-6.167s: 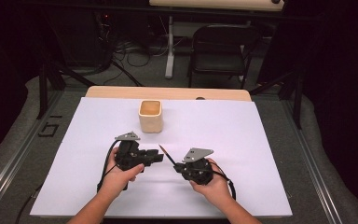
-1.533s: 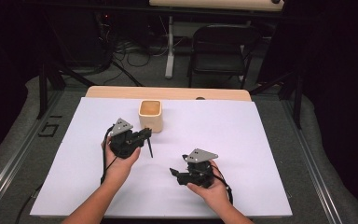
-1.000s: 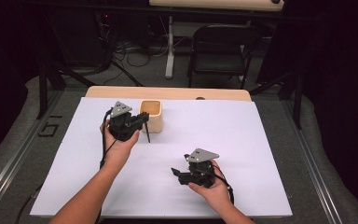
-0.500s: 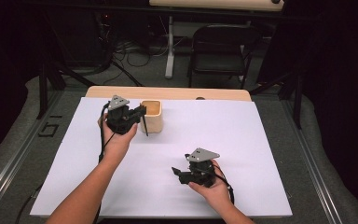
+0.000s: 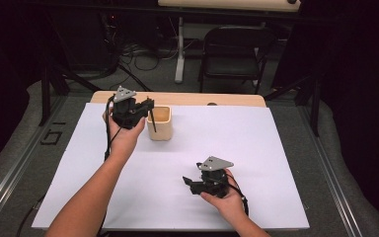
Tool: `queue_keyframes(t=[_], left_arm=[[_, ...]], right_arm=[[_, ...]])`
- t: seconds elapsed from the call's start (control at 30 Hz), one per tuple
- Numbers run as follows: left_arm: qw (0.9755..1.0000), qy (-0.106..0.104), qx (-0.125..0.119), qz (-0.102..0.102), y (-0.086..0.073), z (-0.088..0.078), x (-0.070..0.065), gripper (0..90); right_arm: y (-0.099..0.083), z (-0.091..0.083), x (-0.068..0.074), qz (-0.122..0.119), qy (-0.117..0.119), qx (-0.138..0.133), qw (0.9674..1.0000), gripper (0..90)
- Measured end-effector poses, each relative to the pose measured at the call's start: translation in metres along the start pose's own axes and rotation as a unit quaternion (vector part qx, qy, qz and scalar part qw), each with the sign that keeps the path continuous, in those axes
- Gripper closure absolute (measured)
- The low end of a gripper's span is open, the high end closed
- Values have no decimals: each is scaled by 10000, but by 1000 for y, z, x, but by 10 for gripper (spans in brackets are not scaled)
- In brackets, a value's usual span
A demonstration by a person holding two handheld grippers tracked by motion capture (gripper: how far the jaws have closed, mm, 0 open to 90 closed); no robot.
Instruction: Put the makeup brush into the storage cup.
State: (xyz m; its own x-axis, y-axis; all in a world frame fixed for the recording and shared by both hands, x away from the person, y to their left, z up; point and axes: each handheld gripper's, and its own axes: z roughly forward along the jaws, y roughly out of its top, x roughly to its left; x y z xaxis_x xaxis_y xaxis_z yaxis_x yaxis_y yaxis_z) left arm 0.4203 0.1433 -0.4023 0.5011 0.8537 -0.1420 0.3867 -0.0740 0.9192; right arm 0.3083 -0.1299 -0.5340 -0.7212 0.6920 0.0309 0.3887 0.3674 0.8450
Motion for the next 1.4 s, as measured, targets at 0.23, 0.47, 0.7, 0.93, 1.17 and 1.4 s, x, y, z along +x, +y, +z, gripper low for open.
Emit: queue_keyframes(t=[0.23,0.47,0.7,0.93,1.17,1.4], left_arm=[[9999,79,-32,-82,5,1,6,838],[9998,134,-56,-122,7,1,11,838],[9996,216,-138,-111,12,2,11,838],[9993,335,-183,-50,16,7,10,838],[9990,411,-168,-20,15,14,12,838],[9989,464,-117,-18,14,20,16,838]], right_arm=[[0,0,0,-5,-7,-5,10000,306],[0,0,0,-20,-13,24,10000,306],[-1,1,0,-14,-14,16,10000,306],[0,1,1,-25,-8,9,10000,306],[-1,0,0,-12,3,7,10000,306],[0,0,1,-15,5,10,10000,306]])
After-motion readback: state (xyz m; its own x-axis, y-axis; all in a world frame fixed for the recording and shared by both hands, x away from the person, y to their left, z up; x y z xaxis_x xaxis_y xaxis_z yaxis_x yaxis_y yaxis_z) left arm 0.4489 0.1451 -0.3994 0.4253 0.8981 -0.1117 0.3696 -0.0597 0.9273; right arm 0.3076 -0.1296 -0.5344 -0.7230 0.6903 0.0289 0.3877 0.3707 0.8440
